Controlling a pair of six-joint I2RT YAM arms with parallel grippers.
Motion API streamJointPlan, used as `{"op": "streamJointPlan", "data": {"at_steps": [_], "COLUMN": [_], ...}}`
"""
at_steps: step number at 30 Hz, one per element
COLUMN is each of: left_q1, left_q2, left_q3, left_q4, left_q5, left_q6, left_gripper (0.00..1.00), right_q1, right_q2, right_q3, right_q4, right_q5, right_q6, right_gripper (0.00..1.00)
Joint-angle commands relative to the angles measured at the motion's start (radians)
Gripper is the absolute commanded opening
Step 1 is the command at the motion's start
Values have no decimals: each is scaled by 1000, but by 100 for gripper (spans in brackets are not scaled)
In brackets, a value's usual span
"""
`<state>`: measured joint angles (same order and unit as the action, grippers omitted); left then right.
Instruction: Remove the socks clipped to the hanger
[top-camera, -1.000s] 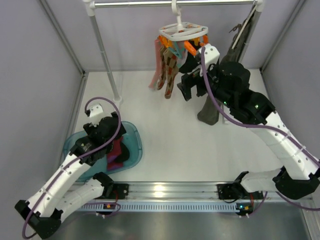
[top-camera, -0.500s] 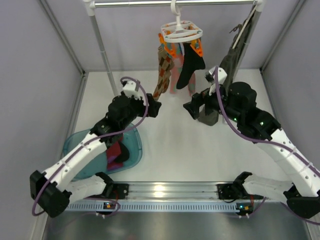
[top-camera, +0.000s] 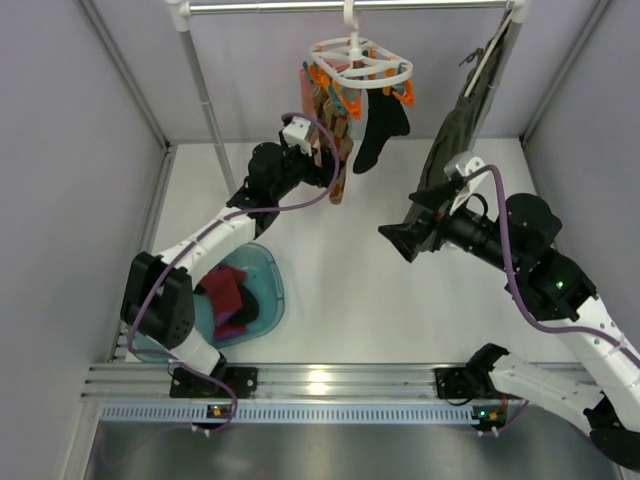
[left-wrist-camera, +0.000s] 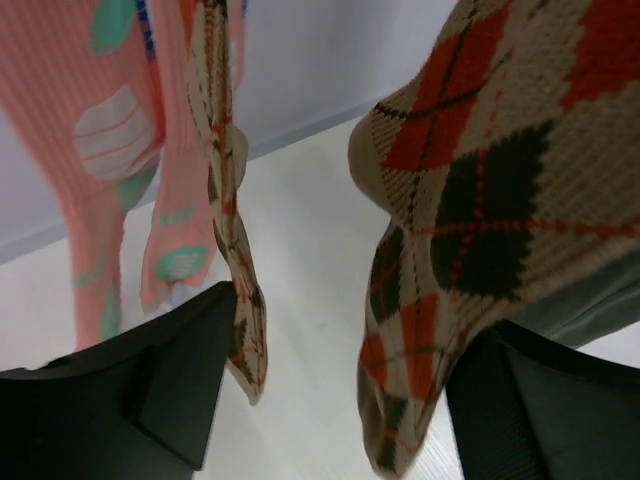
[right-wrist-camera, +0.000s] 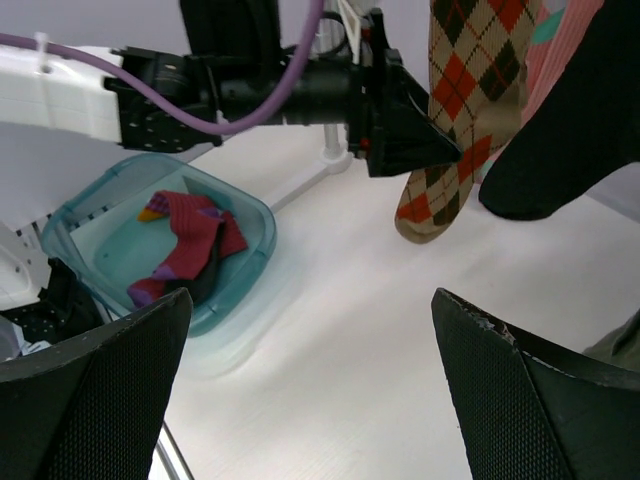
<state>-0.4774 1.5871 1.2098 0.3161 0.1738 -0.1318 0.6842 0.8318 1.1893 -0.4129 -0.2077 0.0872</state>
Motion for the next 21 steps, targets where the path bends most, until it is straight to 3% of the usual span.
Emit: {"op": "streamJointPlan", "data": {"at_steps": [1,2,4,8,11,12,15,17,21], "left_q1": [3,3,-1,-52,-101,-116,-170,-202,-211], "left_q2": [53,59,56,22,1,-10,-56,-78,-70], "left_q3": [68,69,56,8,-12,-29,-62,-95,-93], "left_q4": [109,124,144,181,181,181,184,212,216], "left_q5": [72,72,61,-46,-141,-234,-339,-355,-364], "left_q6": [35,23,-14,1,34,40,50,64,55], "left_gripper": [77,63,57,58,71,75,74,54,32], "right_q1": [-9,-9,-9,-9,-11,-9,-9,-9,-9], "right_q2": [-25,-28,-25,-10,7,10,18,21,27], "right_q3": [-11,-16,-16,-16,-17,-19,-22,-17,-8], "right_q4": [97,103,112,118,125,126,138,140,140], "right_q5": [-48,-59,-62,-62,-67,-67,-75,-81,-94], "right_q6": [22,23,28,29,36,37,46,51,59], "right_gripper": [99,99,99,99,99,99,99,100,100]}}
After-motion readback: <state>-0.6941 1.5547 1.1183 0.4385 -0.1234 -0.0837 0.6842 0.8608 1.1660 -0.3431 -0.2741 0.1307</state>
